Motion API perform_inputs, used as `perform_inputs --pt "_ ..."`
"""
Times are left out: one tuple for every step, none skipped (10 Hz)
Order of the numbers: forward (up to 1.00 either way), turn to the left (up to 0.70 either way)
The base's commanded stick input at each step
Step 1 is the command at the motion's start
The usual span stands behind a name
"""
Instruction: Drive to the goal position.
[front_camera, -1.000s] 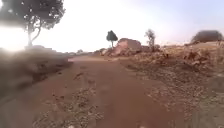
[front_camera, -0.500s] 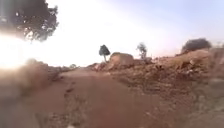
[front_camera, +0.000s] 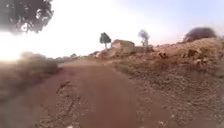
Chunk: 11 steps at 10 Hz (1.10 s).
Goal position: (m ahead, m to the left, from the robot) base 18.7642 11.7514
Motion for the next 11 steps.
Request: perform_inputs --pt "0.70 0.00" --pt "0.70 0.00" --pt "0.70 0.00" --pt "0.70 0.00" --pt "0.70 0.00" --pt "0.70 0.00" --pt "0.70 0.00" --pt "0.70 0.00" --pt "0.70 0.00" --pt "0.70 0.00" --pt "0.70 0.00"
